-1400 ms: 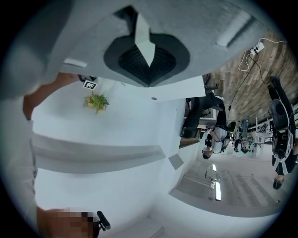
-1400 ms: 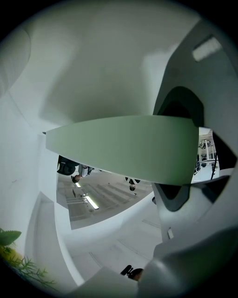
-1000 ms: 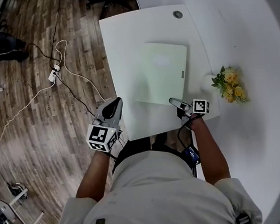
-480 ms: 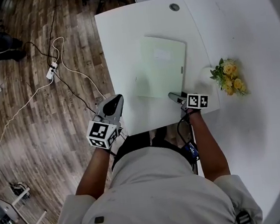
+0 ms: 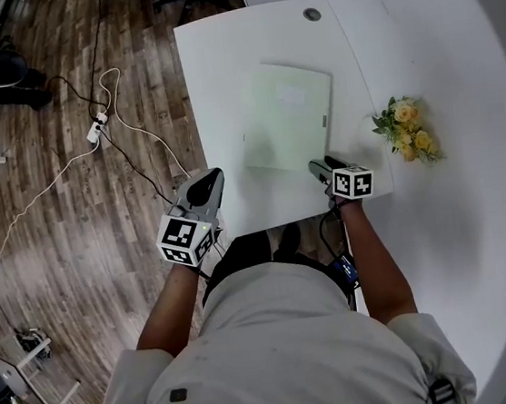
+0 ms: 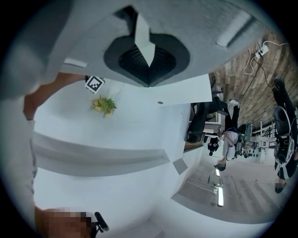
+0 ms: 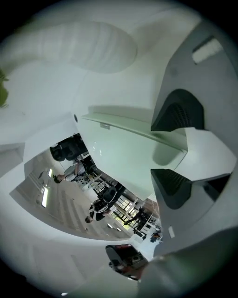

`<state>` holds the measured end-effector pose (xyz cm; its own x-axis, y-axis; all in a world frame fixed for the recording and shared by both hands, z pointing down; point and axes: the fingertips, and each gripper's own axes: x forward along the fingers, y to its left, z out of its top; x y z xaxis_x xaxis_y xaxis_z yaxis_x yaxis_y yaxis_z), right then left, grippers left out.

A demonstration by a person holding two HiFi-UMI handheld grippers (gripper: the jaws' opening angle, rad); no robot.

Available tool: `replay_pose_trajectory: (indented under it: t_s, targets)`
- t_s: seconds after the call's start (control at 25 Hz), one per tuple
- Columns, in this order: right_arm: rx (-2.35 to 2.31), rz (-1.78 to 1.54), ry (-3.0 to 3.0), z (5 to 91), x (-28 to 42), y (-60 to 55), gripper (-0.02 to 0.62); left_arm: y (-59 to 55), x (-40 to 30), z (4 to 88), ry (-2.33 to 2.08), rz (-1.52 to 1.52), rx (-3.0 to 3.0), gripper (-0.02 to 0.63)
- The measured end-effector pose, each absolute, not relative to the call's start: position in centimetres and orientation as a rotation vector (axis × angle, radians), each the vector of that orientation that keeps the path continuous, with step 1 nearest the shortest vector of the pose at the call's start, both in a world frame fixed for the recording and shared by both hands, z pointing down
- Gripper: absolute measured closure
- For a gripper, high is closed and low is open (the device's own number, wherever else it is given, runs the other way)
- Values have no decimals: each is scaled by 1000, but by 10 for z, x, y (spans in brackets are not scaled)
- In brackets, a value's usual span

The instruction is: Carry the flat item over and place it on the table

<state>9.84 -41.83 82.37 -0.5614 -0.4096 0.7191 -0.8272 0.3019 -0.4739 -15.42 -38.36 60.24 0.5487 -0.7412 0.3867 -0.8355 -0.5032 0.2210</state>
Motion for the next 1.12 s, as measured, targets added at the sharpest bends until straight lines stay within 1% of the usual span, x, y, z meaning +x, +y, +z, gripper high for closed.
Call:
replay_pose_trajectory:
  t_s: [0.12, 0.28, 0.36, 0.68, 0.84, 1.12]
  targets:
    - [1109, 1012, -2150, 795, 104, -416, 365, -374, -146, 591, -1303, 325, 2426, 606]
    - [1086, 823, -2240, 752, 103, -406, 390, -361, -134, 576, -1329, 299, 2449, 606]
    - [1078, 739, -2308, 725, 99, -401, 422, -356, -128, 568, -1344, 287, 2462, 606]
    - [1117, 497, -2531, 618, 105, -384, 508, -341, -97, 531, -1414, 221, 2520, 606]
    - [1117, 365, -2639, 566, 107, -368, 582, -331, -79, 509, -1442, 180, 2558, 606]
    - [1070, 229, -2738, 515, 116, -337, 586, -307, -58, 476, -1492, 128, 2601, 606]
